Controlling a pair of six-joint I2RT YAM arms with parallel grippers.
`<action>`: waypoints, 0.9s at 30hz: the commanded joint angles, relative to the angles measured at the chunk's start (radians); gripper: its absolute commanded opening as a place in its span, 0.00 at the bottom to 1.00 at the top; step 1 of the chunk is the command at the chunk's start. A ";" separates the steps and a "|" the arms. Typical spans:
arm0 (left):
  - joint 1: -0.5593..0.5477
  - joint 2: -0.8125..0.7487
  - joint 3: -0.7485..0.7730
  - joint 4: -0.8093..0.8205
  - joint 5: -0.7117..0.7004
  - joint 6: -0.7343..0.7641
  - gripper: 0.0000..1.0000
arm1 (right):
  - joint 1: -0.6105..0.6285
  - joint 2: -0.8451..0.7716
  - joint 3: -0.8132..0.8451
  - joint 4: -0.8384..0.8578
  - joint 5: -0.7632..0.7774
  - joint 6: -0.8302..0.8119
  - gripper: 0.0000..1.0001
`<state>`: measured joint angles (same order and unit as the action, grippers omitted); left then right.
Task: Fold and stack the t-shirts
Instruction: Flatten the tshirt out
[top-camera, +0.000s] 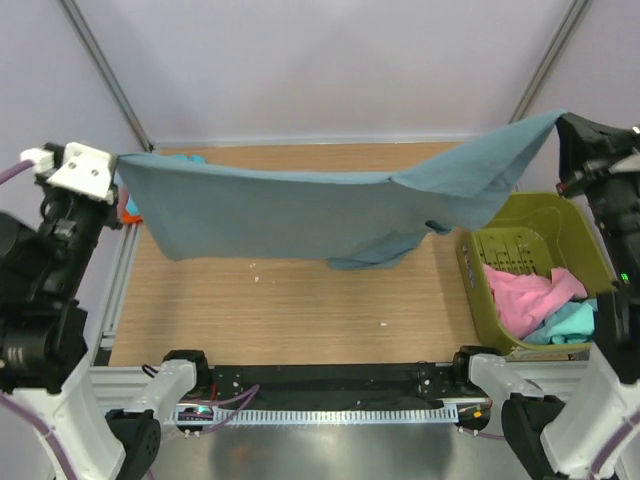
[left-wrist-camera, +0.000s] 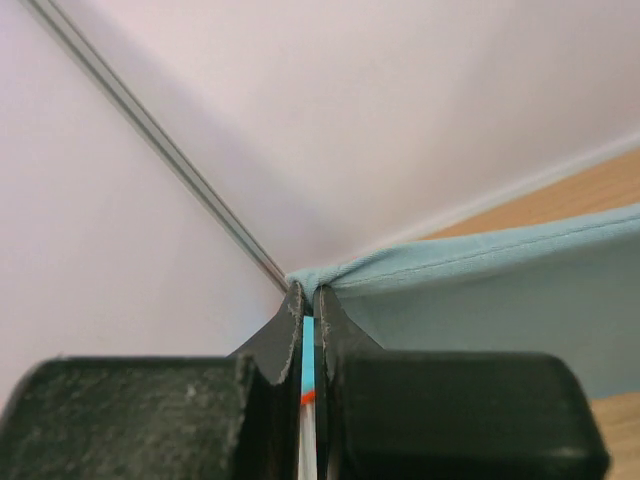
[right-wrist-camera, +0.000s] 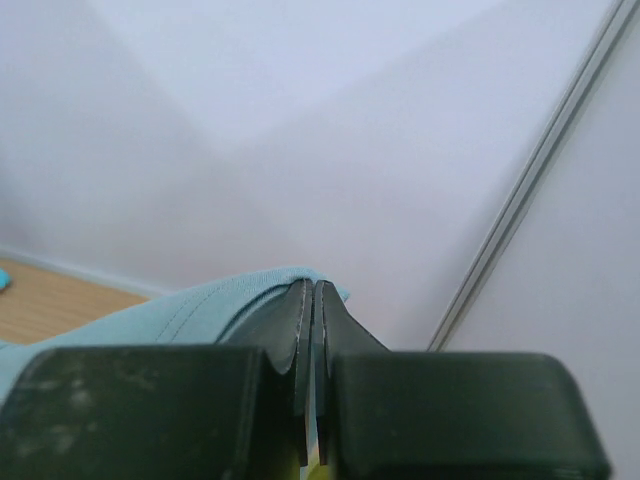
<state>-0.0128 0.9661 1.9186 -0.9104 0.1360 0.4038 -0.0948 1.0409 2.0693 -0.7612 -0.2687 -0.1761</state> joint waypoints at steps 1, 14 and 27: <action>0.008 -0.010 0.085 0.027 -0.010 0.024 0.00 | -0.006 -0.054 0.118 -0.003 -0.012 0.023 0.01; 0.008 0.057 0.301 0.050 -0.058 0.009 0.00 | -0.006 0.030 0.379 0.092 0.040 -0.013 0.01; 0.008 0.358 -0.001 0.298 -0.023 0.085 0.00 | -0.006 0.327 0.085 0.422 0.065 -0.033 0.01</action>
<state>-0.0116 1.2598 1.9831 -0.7044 0.1059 0.4549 -0.0959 1.2957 2.2341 -0.4438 -0.2375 -0.1940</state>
